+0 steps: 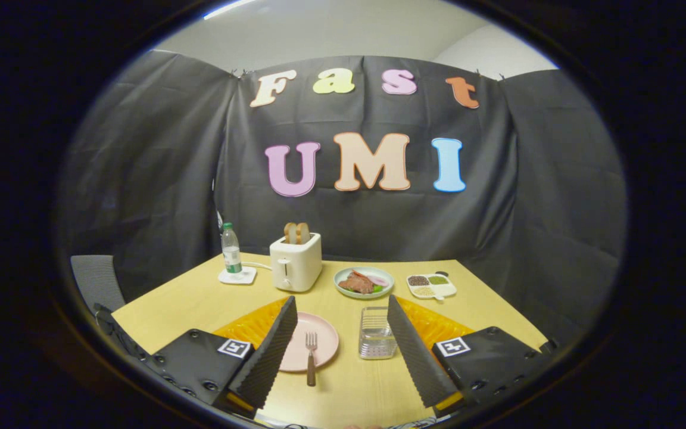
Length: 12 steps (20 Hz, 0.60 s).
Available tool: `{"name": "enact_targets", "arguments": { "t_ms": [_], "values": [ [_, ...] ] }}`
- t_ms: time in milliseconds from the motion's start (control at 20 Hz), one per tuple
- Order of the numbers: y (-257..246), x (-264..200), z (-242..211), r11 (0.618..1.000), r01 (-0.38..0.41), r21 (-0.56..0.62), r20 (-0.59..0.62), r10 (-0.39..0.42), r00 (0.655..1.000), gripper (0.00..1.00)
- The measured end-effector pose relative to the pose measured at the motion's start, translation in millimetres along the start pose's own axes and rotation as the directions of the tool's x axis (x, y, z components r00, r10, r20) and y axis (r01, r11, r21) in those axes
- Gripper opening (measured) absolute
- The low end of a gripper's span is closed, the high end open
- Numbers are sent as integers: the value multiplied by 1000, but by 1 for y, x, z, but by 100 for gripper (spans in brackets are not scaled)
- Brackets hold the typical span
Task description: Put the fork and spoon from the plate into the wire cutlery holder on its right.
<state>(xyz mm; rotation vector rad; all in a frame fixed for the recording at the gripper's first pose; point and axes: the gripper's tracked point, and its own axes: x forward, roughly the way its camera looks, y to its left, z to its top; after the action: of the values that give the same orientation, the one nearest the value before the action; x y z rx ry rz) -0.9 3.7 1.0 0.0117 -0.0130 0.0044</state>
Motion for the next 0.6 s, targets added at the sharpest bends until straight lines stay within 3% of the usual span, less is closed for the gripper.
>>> {"name": "enact_targets", "arguments": {
  "t_ms": [600],
  "values": [
    [7,15,-23,999,-33,-23,-53,32,998,96]
  ]
}}
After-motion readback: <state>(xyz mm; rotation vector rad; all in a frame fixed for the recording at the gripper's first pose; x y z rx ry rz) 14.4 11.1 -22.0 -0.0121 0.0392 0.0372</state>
